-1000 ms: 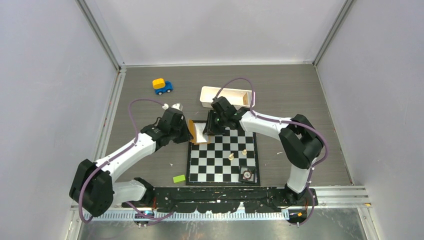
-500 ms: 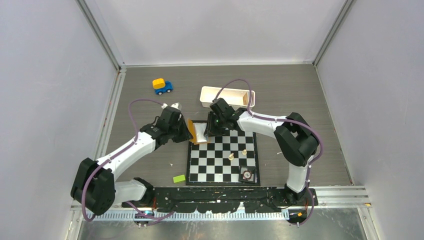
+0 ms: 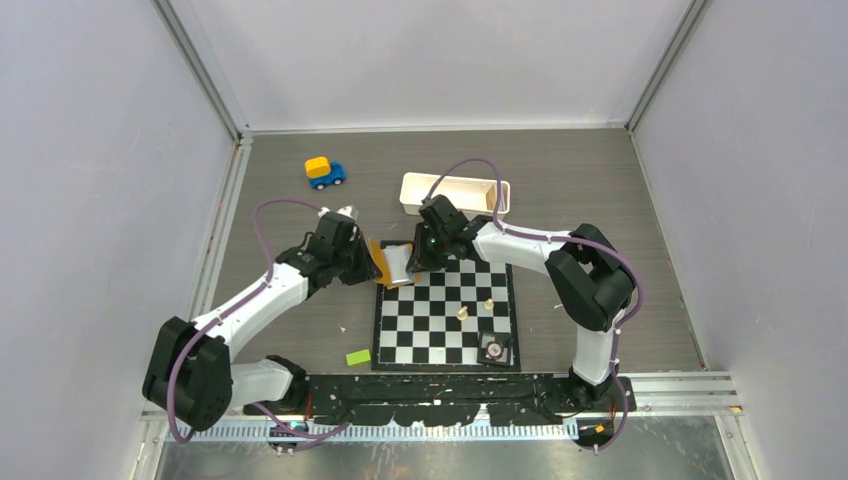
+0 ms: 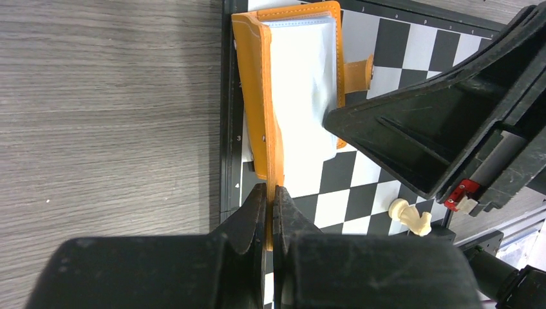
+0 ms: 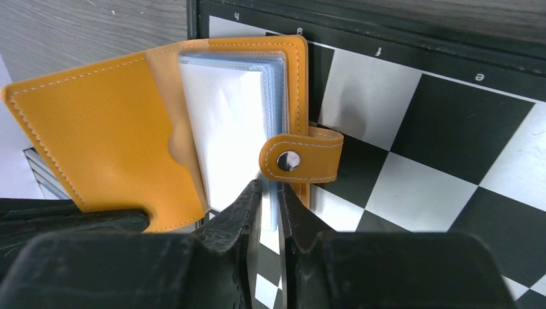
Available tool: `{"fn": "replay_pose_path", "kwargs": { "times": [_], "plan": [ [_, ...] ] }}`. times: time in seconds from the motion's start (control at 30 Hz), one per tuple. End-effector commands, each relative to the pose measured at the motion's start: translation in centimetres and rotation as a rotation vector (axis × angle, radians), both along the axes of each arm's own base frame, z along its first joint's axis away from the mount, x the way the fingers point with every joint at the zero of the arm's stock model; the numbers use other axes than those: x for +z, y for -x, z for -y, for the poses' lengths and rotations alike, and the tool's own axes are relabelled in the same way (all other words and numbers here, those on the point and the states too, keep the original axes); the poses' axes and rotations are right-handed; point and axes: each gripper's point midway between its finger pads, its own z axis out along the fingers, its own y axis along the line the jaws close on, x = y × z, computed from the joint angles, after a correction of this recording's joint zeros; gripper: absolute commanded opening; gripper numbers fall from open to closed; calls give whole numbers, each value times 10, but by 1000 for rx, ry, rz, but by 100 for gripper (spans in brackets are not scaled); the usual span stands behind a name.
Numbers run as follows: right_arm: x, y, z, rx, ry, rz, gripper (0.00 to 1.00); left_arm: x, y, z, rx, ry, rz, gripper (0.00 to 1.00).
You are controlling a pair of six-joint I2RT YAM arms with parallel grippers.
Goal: Put the credit cards into the card holder
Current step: Open the card holder at the center of the board.
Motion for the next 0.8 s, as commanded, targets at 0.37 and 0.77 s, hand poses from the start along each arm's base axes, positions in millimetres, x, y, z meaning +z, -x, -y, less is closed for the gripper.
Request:
{"fn": "replay_pose_path", "kwargs": {
  "times": [0.37,0.77],
  "plan": [
    [61,-4,-30,75,-207,93,16,-5,7,15,-159,91,28,0],
    [82,7,-10,78,-181,134,15,15,2,50,-286,258,69,0]
  ]
}}
